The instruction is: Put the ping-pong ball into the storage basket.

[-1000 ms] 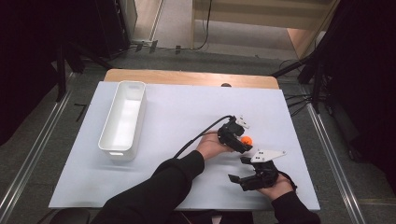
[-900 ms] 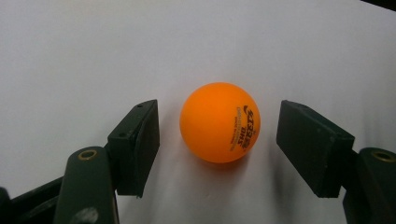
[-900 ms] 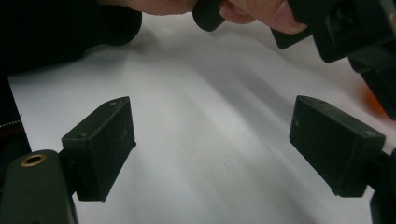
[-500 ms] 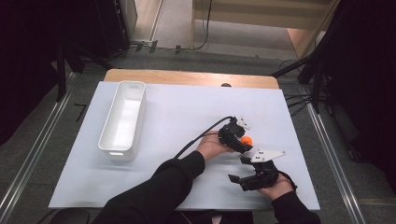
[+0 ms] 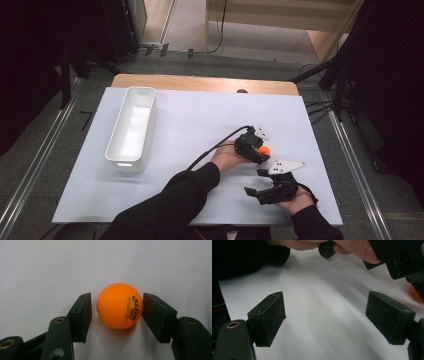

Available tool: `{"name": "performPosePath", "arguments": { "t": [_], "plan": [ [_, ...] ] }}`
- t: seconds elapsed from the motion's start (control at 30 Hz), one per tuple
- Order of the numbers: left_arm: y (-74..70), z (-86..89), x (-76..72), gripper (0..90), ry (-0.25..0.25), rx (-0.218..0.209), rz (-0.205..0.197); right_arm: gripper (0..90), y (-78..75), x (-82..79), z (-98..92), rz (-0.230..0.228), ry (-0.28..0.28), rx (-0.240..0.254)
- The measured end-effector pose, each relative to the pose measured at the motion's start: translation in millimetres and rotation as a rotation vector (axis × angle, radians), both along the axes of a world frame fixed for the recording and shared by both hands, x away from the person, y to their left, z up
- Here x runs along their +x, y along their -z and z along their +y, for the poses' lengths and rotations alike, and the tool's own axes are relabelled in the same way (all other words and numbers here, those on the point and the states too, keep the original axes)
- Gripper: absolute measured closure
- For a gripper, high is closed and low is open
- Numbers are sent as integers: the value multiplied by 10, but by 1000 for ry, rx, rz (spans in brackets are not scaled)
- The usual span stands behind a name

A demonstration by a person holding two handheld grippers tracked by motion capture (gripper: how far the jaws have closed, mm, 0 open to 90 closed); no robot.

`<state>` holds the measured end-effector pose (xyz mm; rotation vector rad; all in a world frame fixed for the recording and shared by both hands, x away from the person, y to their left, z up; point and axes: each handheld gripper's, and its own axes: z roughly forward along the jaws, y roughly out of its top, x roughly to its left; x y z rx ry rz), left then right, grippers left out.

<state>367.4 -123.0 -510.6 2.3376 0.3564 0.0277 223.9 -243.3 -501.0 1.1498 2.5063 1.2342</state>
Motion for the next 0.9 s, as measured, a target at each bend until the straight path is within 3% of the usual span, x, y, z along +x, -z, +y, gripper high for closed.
{"name": "performPosePath", "arguments": {
  "t": [0.17,0.5,0.9],
  "plan": [
    [6,-4,-4,500,-5,5,-14,146,0,-1,0,0,0,1],
    [-1,1,-5,506,-7,8,0,146,4,2,-2,3,2,1],
    [-89,51,41,510,-11,-27,19,146,5,3,2,2,-3,1]
  ]
}}
